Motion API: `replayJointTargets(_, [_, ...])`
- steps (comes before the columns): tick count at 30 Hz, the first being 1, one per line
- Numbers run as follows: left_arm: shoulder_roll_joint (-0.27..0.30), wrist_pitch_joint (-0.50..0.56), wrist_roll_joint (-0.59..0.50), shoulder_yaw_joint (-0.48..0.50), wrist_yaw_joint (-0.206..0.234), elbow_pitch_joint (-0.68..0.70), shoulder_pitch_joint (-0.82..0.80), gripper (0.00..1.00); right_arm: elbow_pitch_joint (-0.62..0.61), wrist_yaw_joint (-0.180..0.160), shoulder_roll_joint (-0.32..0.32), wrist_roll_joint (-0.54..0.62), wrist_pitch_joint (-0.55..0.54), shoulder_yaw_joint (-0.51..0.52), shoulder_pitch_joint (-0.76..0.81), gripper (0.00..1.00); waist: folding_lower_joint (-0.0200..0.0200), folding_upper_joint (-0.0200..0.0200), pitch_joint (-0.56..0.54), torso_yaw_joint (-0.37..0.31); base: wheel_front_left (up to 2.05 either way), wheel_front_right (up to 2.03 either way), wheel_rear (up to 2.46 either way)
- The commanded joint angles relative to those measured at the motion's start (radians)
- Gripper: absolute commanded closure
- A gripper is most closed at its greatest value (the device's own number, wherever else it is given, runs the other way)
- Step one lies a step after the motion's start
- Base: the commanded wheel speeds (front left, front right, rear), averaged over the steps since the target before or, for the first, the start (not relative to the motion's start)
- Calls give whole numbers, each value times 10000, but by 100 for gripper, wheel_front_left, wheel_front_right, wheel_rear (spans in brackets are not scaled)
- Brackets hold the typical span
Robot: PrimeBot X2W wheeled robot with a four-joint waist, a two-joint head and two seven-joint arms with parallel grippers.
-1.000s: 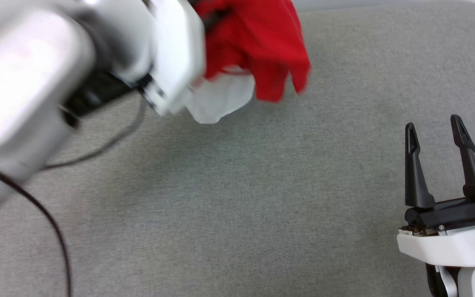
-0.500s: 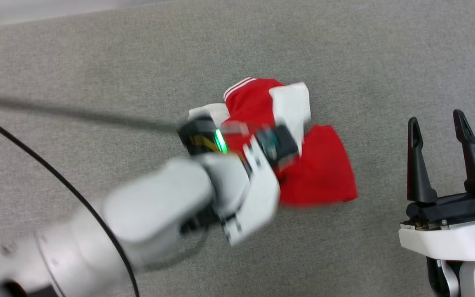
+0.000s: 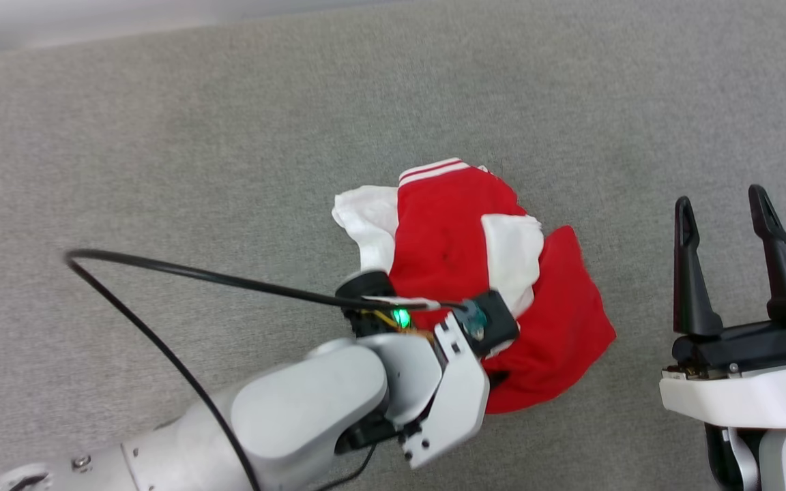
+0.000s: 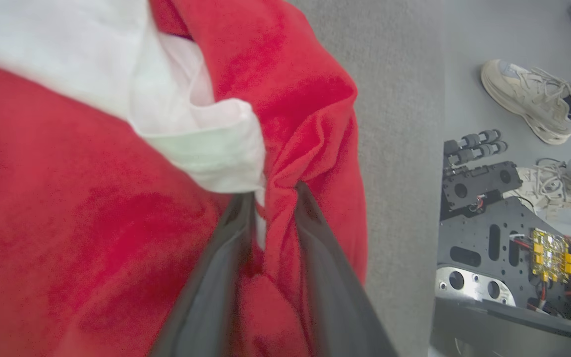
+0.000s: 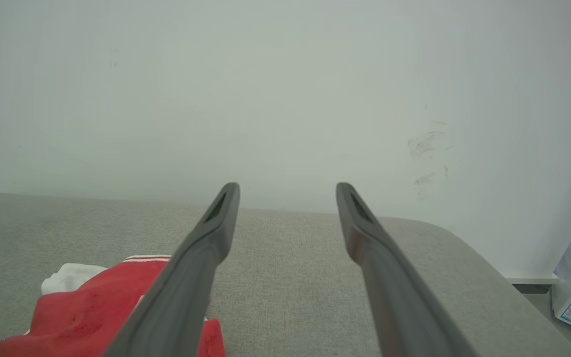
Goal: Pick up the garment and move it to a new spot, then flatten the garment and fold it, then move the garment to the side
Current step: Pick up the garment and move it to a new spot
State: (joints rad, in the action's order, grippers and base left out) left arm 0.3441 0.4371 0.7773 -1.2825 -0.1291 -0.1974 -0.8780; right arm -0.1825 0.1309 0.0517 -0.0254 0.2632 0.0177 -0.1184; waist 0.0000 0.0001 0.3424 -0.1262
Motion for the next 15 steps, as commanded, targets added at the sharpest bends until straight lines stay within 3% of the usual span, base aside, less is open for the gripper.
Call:
replayJointTargets(1, [-69, -457, -45, 32, 3, -136, -222, 0, 55, -3, -25, 34, 23, 31, 112, 0, 0, -1, -207, 89, 0, 0, 0])
replayJointTargets(9, [-425, -3453, -43, 529, 41, -1043, -678, 0, 149, -3, -26, 27, 24, 125, 533, 0, 0, -1, -1064, 482, 0, 0, 0])
replayJointTargets(15, [-395, -5305, -325, 1349, 882, -1076, -305, 0, 189, -3, -26, 102, 23, 115, 847, 0, 0, -1, -1592, 852, 0, 0, 0])
